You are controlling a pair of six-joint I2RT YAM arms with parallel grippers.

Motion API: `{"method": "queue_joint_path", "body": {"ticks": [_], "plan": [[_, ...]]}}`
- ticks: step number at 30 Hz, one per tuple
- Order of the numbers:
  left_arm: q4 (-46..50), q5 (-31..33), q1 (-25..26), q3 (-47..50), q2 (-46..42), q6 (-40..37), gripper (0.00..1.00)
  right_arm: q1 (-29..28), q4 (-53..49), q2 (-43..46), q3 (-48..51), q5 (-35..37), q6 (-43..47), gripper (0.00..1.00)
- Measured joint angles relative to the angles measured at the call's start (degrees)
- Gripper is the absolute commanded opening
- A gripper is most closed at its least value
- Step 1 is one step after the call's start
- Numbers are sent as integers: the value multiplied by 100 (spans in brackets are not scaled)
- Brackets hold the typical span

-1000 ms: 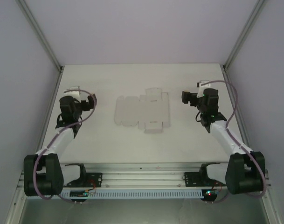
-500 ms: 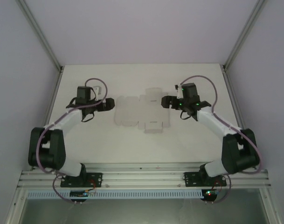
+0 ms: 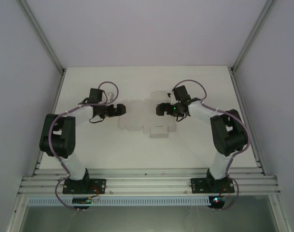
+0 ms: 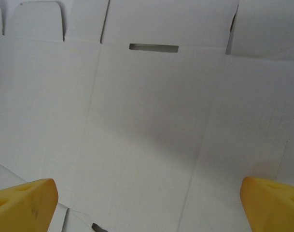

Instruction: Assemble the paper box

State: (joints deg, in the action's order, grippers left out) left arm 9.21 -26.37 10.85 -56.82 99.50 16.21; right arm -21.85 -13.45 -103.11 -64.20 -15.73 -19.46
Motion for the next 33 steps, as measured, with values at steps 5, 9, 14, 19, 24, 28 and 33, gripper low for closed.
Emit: {"method": "queue_joint_path", "body": {"ticks": [5,9,14,19,24,28,33], "plan": [[-35,-173,33,-48,109,0,100,63,144,-39,238,2,-2,99],[-90,-295,52,-120,269,42,100,120,337,-81,365,-24,28,99],[-251,-466,96,-140,411,136,100,127,533,-83,446,-22,87,99],[-516,-817,214,-142,446,286,98,149,686,-83,511,-20,87,99],[-765,-1060,345,-144,601,424,88,164,866,-76,603,-24,90,99],[-951,-1185,352,-144,717,557,68,173,960,-68,645,-35,87,99],[-1217,-1290,354,-131,721,669,35,201,1097,-37,734,-109,85,99]]}}
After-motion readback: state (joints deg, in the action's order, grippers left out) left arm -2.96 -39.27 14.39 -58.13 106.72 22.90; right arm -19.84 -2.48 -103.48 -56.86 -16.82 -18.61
